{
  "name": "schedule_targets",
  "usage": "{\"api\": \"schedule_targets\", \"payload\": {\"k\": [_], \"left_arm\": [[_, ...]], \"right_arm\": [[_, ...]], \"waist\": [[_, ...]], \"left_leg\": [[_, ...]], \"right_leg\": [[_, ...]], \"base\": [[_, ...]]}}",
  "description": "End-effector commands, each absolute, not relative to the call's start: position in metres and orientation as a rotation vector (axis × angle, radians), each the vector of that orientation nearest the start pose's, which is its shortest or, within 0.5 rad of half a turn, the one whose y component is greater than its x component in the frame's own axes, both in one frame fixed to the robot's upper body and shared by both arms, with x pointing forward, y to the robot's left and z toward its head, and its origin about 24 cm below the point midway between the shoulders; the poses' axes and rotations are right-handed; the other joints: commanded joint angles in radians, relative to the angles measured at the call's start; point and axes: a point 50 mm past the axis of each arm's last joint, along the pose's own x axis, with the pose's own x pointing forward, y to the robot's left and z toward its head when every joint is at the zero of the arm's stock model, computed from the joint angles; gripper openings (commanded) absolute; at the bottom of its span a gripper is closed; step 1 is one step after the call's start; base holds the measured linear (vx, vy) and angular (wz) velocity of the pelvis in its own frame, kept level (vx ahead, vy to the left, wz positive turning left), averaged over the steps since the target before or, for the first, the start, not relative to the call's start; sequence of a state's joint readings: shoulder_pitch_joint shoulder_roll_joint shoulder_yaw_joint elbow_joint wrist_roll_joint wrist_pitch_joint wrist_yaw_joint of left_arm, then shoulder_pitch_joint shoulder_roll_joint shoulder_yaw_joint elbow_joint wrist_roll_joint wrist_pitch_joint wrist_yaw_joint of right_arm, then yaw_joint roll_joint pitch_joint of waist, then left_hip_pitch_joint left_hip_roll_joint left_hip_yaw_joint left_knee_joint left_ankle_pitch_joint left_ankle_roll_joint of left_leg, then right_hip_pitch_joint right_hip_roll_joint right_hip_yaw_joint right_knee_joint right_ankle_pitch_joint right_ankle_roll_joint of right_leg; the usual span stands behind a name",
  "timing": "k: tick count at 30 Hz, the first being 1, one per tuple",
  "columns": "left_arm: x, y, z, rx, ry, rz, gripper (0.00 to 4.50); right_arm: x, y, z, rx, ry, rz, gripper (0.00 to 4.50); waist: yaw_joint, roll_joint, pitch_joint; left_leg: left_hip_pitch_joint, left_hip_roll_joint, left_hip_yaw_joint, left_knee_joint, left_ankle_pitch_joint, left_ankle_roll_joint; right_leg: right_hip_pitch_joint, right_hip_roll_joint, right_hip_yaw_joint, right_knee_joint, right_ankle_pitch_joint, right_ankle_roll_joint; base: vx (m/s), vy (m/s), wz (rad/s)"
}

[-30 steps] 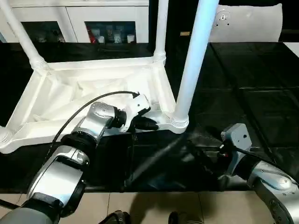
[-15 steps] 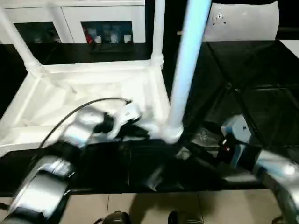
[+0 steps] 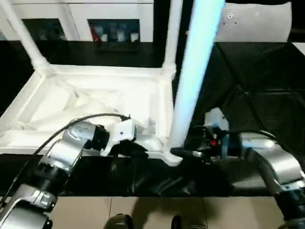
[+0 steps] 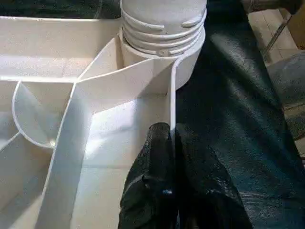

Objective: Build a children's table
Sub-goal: Rotate leg to tighten

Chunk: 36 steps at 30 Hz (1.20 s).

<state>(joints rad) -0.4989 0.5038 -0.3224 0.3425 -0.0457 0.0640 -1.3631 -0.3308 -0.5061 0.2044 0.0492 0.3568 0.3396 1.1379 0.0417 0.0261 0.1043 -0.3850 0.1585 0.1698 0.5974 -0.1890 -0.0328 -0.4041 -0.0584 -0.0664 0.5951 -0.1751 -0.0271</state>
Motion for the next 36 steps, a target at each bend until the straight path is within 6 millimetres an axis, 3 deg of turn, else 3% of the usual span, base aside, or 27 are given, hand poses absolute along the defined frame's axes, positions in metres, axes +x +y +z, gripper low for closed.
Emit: {"api": "schedule_targets", "payload": {"k": [1,15,26,31,34,35,36], "left_arm": [[0.287,0.144,0.072,0.517,0.392,-1.561,0.0],[0.291,0.147,0.078,0.493,0.403,-1.526,0.0],[0.291,0.143,0.079,0.398,0.379,-1.451,0.0],[0.294,0.13,0.081,0.352,0.38,-1.364,0.0],[0.303,0.099,0.087,0.254,0.346,-1.233,0.0],[0.303,0.099,0.087,0.254,0.345,-1.231,0.0],[0.307,0.084,0.088,0.233,0.34,-1.175,0.0]], "right_arm": [[0.274,-0.144,0.089,-0.132,0.249,1.365,3.23],[0.279,-0.144,0.088,-0.148,0.305,1.514,2.15],[0.269,-0.137,0.086,-0.062,0.328,1.541,2.0],[0.262,-0.123,0.084,-0.023,0.327,1.423,2.0],[0.261,-0.092,0.076,0.05,0.341,1.172,2.0],[0.261,-0.092,0.076,0.051,0.341,1.17,2.0],[0.265,-0.077,0.074,0.074,0.341,1.068,2.0]], "waist": [[0.003,-0.009,-0.065],[0.003,-0.01,-0.061],[0.003,-0.01,-0.051],[0.002,-0.014,-0.046],[-0.011,-0.012,-0.03],[-0.016,-0.014,-0.03],[-0.022,-0.015,-0.029]], "left_leg": [[0.019,0.079,-0.022,-0.072,-0.132,0.106],[0.018,0.078,-0.021,-0.073,-0.14,0.1],[0.02,0.082,-0.022,-0.079,-0.153,0.096],[0.021,0.082,-0.024,-0.086,-0.172,0.078],[0.019,0.077,-0.028,-0.094,-0.248,0.025],[0.017,0.074,-0.032,-0.095,-0.257,0.014],[0.016,0.071,-0.036,-0.097,-0.278,0.003]], "right_leg": [[0.051,-0.1,0.058,-0.06,-0.179,-0.265],[0.051,-0.099,0.059,-0.063,-0.201,-0.267],[0.046,-0.098,0.061,-0.067,-0.226,-0.26],[0.044,-0.098,0.064,-0.071,-0.262,-0.245],[0.035,-0.098,0.064,-0.088,-0.417,-0.201],[0.037,-0.099,0.062,-0.086,-0.438,-0.194],[0.038,-0.1,0.059,-0.091,-0.476,-0.172]], "base": [[0.0,0.0,0.0],[0.0,0.0,0.0],[0.0,0.0,0.0],[0.0,0.0,0.0],[0.0,0.0,0.0],[0.0,0.0,0.0],[0.0,0.0,0.0]]}}
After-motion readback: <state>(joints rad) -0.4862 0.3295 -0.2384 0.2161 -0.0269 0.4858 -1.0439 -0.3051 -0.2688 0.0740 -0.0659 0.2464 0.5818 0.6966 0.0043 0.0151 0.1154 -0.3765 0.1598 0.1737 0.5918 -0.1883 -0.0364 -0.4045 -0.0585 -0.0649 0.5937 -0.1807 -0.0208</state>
